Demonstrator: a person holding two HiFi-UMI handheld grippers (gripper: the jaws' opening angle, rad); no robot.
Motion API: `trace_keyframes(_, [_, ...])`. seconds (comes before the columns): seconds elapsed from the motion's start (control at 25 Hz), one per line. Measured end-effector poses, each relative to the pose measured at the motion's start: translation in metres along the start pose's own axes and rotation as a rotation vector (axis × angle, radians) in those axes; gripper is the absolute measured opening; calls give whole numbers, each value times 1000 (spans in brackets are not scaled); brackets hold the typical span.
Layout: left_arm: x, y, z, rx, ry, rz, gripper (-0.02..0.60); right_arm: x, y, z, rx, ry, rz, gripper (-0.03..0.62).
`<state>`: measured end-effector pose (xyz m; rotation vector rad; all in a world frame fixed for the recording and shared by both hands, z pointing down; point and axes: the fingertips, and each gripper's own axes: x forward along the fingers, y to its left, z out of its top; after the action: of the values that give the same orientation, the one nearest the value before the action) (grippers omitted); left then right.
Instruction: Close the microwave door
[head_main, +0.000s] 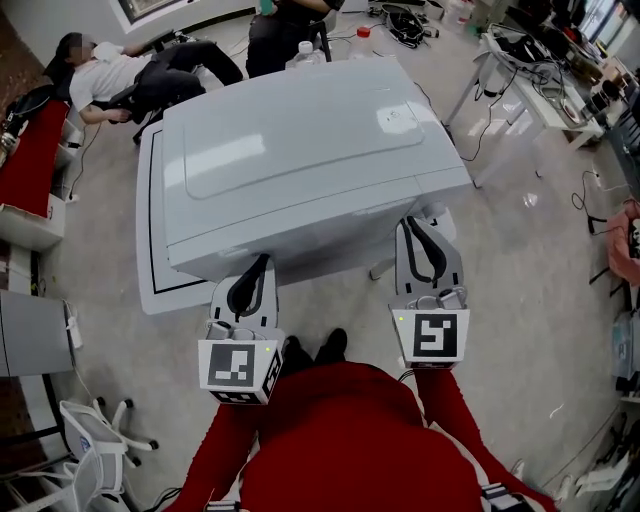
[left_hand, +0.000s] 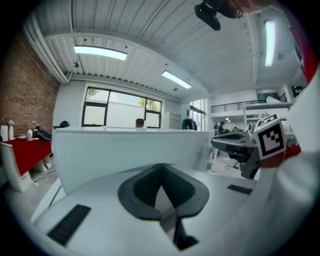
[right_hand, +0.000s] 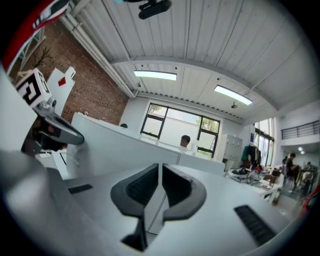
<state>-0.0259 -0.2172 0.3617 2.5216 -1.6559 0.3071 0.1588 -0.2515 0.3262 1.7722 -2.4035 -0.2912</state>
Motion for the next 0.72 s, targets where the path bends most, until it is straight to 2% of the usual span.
trace_keyframes(0.2, [10,-54,13,15,-104,-288,9,-53,9,-23,219,118,154,35])
trace_keyframes(0.32, [9,-79,16,60,-119,-422,9,-85,11,-28,321,104,209,35])
trace_keyframes(0.4, [6,-91,18,75,-131,-477,9,-100,7,-26,358,81,213,35])
trace_keyframes(0.56, [-4,-106,16,42,-145,-571,8,-123,1,-28,357,67,159,35])
trace_keyframes(0.72, [-3,-102,13,6,-134,-569,9,-130,1,-23,308,40,119,34])
